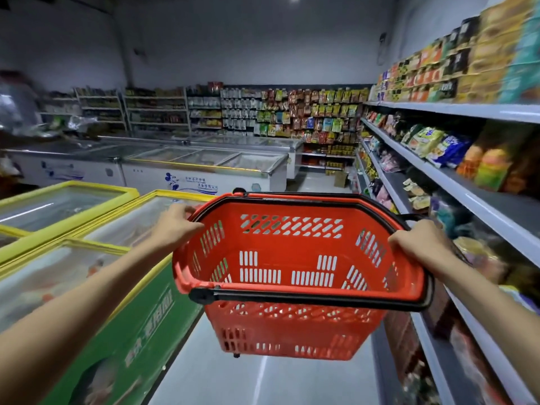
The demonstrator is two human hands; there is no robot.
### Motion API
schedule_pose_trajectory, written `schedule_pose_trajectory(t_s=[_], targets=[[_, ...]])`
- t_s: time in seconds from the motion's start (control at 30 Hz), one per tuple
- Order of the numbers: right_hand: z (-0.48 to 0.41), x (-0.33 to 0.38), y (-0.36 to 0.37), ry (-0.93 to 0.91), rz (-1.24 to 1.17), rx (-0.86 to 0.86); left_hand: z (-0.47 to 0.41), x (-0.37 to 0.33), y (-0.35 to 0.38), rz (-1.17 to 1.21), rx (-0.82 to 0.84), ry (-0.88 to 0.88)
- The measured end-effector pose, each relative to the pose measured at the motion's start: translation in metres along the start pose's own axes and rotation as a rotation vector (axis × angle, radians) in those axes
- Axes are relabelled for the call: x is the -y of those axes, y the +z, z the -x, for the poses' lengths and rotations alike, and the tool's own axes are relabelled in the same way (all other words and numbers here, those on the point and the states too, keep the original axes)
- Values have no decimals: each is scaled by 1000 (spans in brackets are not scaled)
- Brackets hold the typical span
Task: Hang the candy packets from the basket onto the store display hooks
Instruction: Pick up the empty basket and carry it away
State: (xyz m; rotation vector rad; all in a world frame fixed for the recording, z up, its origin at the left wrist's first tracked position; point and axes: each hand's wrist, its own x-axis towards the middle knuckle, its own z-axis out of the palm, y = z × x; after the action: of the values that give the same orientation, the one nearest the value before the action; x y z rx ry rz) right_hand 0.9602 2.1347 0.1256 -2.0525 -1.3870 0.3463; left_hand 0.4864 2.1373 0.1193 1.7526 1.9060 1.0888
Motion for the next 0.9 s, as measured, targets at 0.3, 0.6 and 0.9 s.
schedule_pose_trajectory(t_s=[0.3, 0.6, 0.9], targets=[[-211, 51, 72, 42, 38, -37, -235, 19, 88, -31, 28, -4], [-421, 52, 157, 116, 50, -95, -444, 18, 216, -98, 10, -34], [-662, 56, 241, 122, 47, -63, -671, 2, 348, -141, 58, -54]])
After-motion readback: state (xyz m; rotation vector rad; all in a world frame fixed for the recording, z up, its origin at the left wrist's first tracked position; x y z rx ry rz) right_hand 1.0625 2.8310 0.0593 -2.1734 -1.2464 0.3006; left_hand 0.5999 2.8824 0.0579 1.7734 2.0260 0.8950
